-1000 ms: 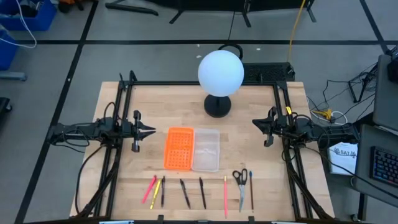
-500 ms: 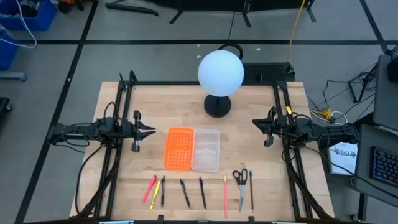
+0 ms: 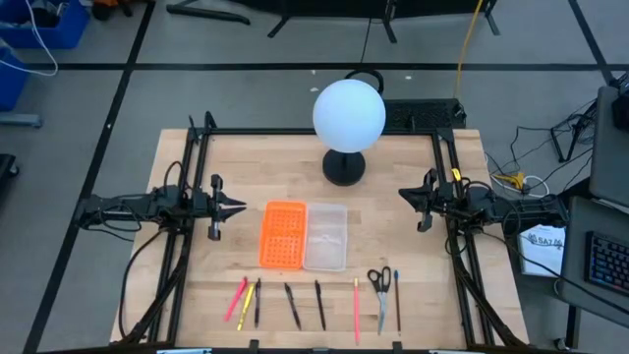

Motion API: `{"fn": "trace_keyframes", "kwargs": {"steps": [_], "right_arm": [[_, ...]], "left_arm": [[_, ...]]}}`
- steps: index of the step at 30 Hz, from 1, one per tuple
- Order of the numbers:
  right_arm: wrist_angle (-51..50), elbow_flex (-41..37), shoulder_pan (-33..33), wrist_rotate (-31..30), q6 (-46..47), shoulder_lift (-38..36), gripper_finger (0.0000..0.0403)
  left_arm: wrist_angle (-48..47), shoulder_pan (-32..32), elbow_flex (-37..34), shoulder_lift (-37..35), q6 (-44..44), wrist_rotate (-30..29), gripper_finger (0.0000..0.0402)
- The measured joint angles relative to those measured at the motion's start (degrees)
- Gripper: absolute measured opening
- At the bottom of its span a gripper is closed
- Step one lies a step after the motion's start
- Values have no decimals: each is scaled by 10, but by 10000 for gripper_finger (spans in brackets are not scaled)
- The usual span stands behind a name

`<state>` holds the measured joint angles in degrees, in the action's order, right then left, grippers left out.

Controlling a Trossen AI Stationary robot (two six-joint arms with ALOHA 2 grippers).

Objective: Pick & place school supplies into a supply box

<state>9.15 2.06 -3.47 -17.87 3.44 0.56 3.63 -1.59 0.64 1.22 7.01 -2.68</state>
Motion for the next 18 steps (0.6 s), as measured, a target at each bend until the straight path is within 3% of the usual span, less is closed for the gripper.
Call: {"fn": "trace_keyframes", "kwargs": {"steps": [18], "right_arm": [[1, 0, 0, 1, 4, 0, 0]], "left_arm": [[0, 0, 0, 0, -13, 0, 58]]}}
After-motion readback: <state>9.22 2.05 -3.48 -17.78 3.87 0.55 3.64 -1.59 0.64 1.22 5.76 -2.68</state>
